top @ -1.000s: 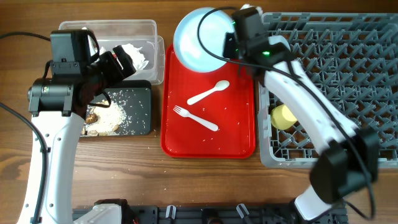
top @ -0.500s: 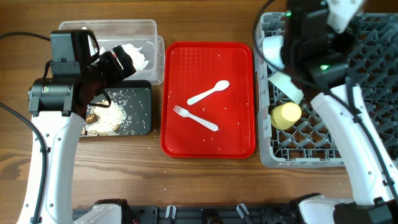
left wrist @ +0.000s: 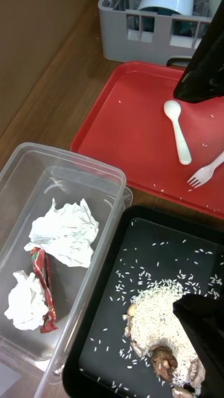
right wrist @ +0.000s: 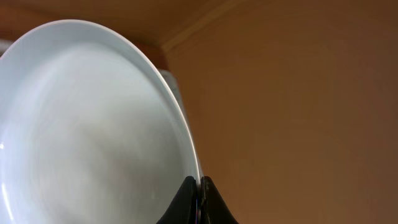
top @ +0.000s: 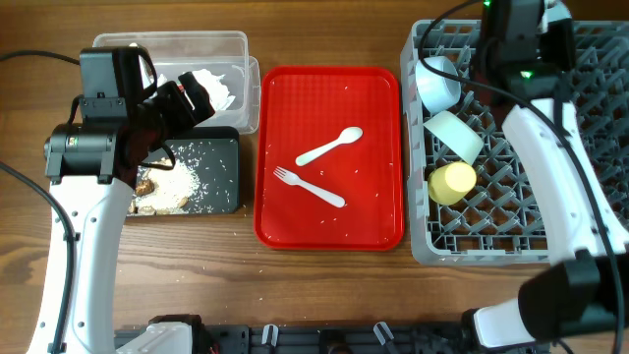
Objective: Sort waste into correct bins and load items into the dishwasher rack
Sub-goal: 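Lift the light-blue plate and stand it upright in the rack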
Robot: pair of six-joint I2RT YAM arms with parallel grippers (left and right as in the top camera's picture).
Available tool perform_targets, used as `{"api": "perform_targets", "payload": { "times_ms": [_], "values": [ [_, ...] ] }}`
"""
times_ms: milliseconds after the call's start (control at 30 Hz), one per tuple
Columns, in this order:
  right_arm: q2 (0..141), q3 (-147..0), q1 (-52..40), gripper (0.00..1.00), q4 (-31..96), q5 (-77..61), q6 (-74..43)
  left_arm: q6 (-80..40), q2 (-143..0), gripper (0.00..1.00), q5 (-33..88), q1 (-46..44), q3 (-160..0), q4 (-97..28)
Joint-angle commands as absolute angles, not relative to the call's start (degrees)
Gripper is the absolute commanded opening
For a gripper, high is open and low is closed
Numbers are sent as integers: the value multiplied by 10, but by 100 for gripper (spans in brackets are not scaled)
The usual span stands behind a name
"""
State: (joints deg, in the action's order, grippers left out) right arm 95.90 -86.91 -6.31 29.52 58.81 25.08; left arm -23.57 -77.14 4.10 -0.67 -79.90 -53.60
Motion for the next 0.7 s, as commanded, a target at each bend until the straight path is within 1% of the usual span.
{"api": "perform_targets", "payload": {
  "times_ms": [0,167,200,233,267,300,333,400,467,567,633,667],
  "values": [
    [1002,-866,-61,4,276,580,301,-227,-767,100,33,-4,-811,-535],
    [1044,-866,-61,4,251,570,313,-227,-767,100,33,-4,-811,-535],
    [1045,-866,-61,10,251,552,310,-227,-767,100,33,-4,-811,-535],
    [1045,-866,-61,40,251,530,301,-227,-767,100,33,-4,-811,-535],
    [1044,-866,-61,64,248,519,288,-227,-767,100,33,-4,-811,-535],
    [1042,-866,-61,77,242,512,269,-227,-767,100,33,-4,-811,-535],
    [1038,-866,-61,87,233,496,249,-227,-767,100,33,-4,-811,-535],
    [1026,-868,-61,94,231,462,243,-227,-767,100,33,-4,-811,-535],
    [1009,-872,-61,99,232,451,229,-227,-767,100,33,-4,-811,-535],
    [961,-878,-63,100,240,417,219,-227,-767,100,33,-4,-811,-535],
    [924,-881,-69,100,267,361,203,-227,-767,100,33,-4,-811,-535],
    [896,-881,-75,100,290,303,183,-227,-767,100,33,-4,-811,-535]
  ]
}}
